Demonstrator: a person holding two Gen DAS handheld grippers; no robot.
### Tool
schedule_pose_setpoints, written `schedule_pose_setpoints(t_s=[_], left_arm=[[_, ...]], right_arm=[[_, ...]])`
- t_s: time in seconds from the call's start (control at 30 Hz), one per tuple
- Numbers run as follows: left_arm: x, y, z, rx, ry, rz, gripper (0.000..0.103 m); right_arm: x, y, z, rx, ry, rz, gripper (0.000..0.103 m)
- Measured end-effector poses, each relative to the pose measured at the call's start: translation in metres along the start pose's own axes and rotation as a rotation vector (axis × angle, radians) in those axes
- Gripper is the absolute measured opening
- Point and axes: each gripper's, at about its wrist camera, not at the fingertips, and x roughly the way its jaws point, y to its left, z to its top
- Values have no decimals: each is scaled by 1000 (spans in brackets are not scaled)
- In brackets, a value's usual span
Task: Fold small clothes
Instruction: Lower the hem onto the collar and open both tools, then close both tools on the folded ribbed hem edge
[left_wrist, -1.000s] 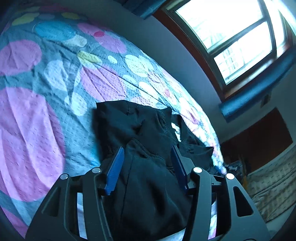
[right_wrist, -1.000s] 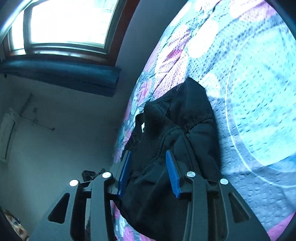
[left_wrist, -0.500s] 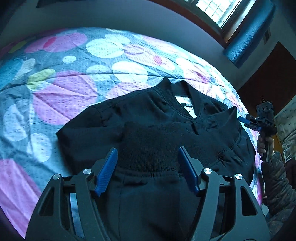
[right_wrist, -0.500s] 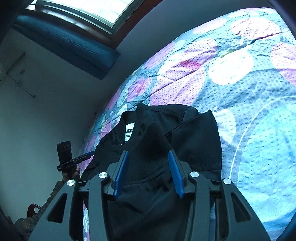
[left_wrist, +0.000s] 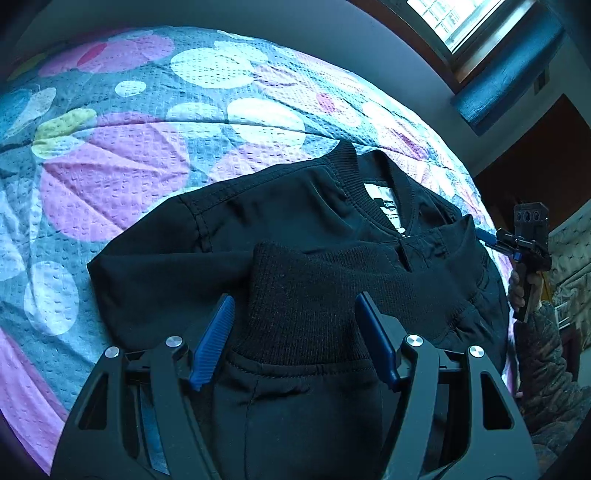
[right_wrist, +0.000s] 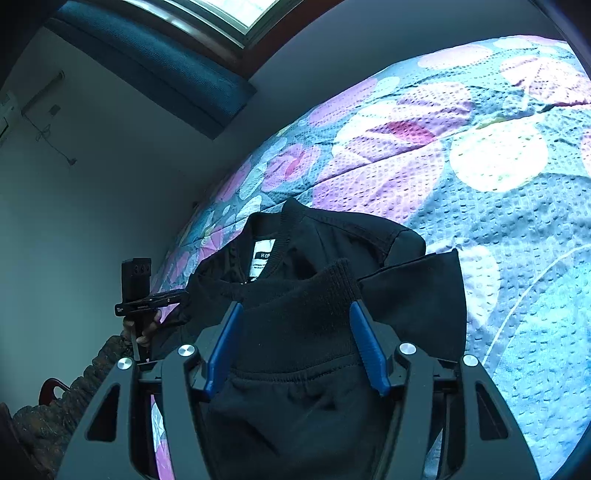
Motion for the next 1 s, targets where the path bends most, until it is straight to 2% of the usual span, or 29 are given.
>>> schedule_pose_setpoints(t_s=[0.17,0.23,0.37,0.4,0.47,0.53,0.63,0.83,1.0], left_arm=[[3,-7,-2,36,-4,55,62],[2,-8,-3,44,-8,66,61],[3,-9,-2,49,-5,77,60],[4,-9,-1,49,-4,87,55],[6,-10,0,47,-4,130,43],[4,-10,0,41,-11,168,29],[-4,-17,-4,78,-49,220,19],[-23,-43,-11,160,-150,320,12],[-48,-54,8,143,-248,346,10]], right_arm=[[-1,7,2,-42,-2,-51,60],[-1,9,5,-59,-11,-96,60],[6,4,9,-53,0,-117,59],[12,4,9,-66,15,-137,58],[25,7,8,-99,60,-181,29],[32,12,4,-143,71,-244,25],[24,19,1,-157,31,-255,14],[5,41,-4,-190,-48,-277,10],[-5,65,13,-240,-131,-306,10]])
